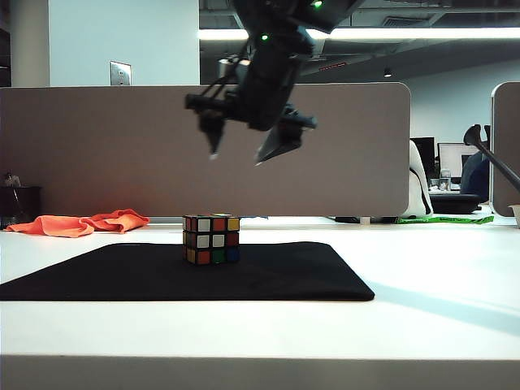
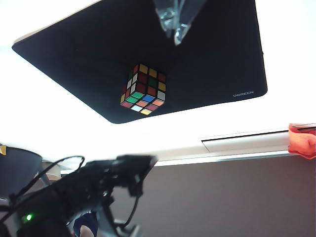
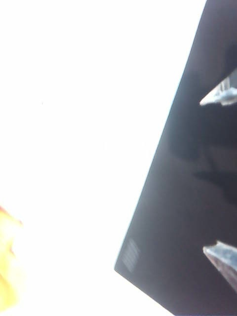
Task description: Pick up the cube on the right side of the mouse pad, then place it in the center of the mouse pad.
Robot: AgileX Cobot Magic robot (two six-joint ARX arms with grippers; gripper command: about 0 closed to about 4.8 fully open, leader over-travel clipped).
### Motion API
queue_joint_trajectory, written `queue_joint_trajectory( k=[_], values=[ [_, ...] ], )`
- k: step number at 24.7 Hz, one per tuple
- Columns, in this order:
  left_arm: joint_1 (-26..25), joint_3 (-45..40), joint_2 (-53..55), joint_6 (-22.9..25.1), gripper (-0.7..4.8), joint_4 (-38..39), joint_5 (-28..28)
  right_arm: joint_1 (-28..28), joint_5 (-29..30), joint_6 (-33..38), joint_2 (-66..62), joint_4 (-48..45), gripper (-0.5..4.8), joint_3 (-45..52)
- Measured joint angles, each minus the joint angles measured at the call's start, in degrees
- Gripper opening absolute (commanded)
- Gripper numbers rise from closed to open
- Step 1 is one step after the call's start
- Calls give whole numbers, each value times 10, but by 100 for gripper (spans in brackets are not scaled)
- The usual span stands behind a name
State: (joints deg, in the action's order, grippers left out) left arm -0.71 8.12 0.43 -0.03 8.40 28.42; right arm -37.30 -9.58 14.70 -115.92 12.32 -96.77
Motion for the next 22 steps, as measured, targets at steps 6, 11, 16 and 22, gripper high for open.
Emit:
queue_joint_trajectory(
  k=[6,11,16,22],
  values=[
    [0,0,0,-20,-6,0,-26,64,-23,-23,28,26,-1,0],
    [0,0,0,-23,-6,0,-41,103,-23,-65,53,53,-1,4],
    [0,0,0,-23,-6,2,-43,139,-21,-107,108,34,-1,4],
    [0,0,0,-49,-6,14,-64,189,-22,-108,192,-12,-1,83]
  ],
)
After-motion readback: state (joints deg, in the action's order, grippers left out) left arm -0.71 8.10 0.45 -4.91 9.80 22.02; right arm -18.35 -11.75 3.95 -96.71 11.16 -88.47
